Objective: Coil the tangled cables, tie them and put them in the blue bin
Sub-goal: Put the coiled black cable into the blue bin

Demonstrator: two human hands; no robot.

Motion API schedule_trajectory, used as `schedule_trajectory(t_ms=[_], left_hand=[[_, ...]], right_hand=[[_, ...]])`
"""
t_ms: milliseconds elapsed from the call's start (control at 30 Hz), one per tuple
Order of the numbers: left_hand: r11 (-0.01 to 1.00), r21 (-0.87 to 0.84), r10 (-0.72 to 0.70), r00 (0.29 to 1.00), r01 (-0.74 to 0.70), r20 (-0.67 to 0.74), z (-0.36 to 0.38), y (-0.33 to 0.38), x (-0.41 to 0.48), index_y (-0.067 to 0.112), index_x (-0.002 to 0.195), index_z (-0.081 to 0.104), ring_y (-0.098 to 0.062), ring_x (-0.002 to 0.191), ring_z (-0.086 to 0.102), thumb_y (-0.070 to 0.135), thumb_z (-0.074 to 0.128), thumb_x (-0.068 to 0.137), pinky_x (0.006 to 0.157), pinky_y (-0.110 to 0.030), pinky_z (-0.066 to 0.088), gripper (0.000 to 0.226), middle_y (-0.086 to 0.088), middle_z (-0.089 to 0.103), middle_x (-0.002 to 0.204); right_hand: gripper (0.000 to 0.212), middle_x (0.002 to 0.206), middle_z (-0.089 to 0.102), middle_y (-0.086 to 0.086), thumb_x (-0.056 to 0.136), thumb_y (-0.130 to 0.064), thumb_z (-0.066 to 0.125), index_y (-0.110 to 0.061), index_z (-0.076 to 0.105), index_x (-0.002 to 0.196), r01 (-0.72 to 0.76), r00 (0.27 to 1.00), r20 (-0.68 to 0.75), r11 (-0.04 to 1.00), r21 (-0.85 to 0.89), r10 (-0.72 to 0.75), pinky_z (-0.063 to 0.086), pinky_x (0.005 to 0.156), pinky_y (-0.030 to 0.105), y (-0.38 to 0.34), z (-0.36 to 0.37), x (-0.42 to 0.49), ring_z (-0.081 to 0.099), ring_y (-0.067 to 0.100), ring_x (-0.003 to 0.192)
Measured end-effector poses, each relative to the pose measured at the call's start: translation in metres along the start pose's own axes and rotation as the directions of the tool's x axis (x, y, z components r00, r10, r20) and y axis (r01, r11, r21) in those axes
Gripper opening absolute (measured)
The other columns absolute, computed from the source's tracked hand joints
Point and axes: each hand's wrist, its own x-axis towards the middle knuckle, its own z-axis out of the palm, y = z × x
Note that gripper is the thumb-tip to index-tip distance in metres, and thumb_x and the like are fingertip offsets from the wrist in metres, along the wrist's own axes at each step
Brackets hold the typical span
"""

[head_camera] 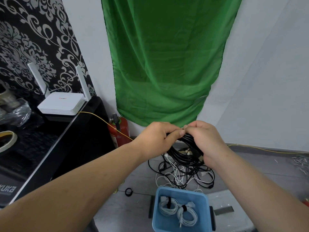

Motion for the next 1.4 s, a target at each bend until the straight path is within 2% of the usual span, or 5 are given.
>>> schedule_trajectory(t_ms=[567, 767, 1000, 1200, 1400], left_hand=[[1.0, 0.002, -0.024, 0.998, 0.024, -0.066, 0.007, -0.005, 0.001, 0.02, 0.112, 0.076, -0.025, 0.085, 0.068, 0.041, 0.062, 0.1, 0.076, -0.041, 0.055, 0.029, -0.006, 0.076, 0.093], [0.995, 0.096, -0.003, 0.993, 0.015, -0.121, 0.004, -0.009, 0.002, 0.029, 0.106, 0.076, -0.01, 0.086, 0.069, 0.046, 0.059, 0.097, 0.075, -0.038, 0.055, 0.026, 0.009, 0.076, 0.091], [0.99, 0.085, -0.101, 0.983, 0.114, -0.152, -0.003, -0.007, 0.006, 0.022, 0.087, 0.073, -0.01, 0.067, 0.059, 0.041, 0.069, 0.094, 0.062, -0.033, 0.049, 0.021, 0.008, 0.066, 0.071], [0.985, 0.058, -0.16, 0.983, 0.165, -0.09, -0.006, -0.005, 0.006, 0.021, 0.073, 0.065, -0.005, 0.055, 0.045, 0.043, 0.069, 0.095, 0.052, -0.024, 0.035, 0.031, 0.009, 0.053, 0.059], [0.983, 0.044, -0.182, 0.971, 0.177, 0.155, -0.009, -0.005, -0.003, 0.016, 0.105, 0.066, -0.019, 0.089, 0.07, 0.024, 0.071, 0.094, 0.083, -0.041, 0.057, 0.015, -0.001, 0.073, 0.094]], right_hand=[[0.013, 0.074, 0.072, 0.007, 0.09, -0.02, 0.073, -0.014, 0.078, 0.079, -0.03, 0.99, 0.139, 0.998, 0.061, 0.021, 0.049, 0.062, 0.028, -0.005, -0.006, -0.003, 0.066, 0.019, 0.069], [0.026, 0.076, 0.066, 0.022, 0.074, -0.02, 0.06, -0.006, 0.077, 0.09, -0.131, 0.954, 0.28, 0.99, 0.057, 0.11, 0.04, 0.056, 0.031, -0.005, -0.007, -0.004, 0.054, 0.03, 0.067], [0.019, 0.077, 0.072, 0.002, 0.084, 0.0, 0.076, -0.017, 0.077, 0.091, 0.148, 0.926, 0.36, 0.987, -0.064, -0.116, 0.048, 0.062, 0.029, -0.001, -0.005, -0.006, 0.064, 0.014, 0.069], [0.021, 0.079, 0.076, 0.014, 0.078, 0.004, 0.082, -0.013, 0.08, 0.091, 0.159, 0.957, 0.256, 0.985, -0.067, -0.137, 0.054, 0.058, 0.029, 0.0, -0.007, -0.003, 0.069, 0.021, 0.069], [0.023, 0.075, 0.073, 0.015, 0.077, 0.008, 0.08, -0.014, 0.077, 0.08, 0.108, 0.969, 0.235, 0.981, -0.159, -0.069, 0.054, 0.057, 0.034, 0.004, -0.01, 0.001, 0.067, 0.028, 0.069]])
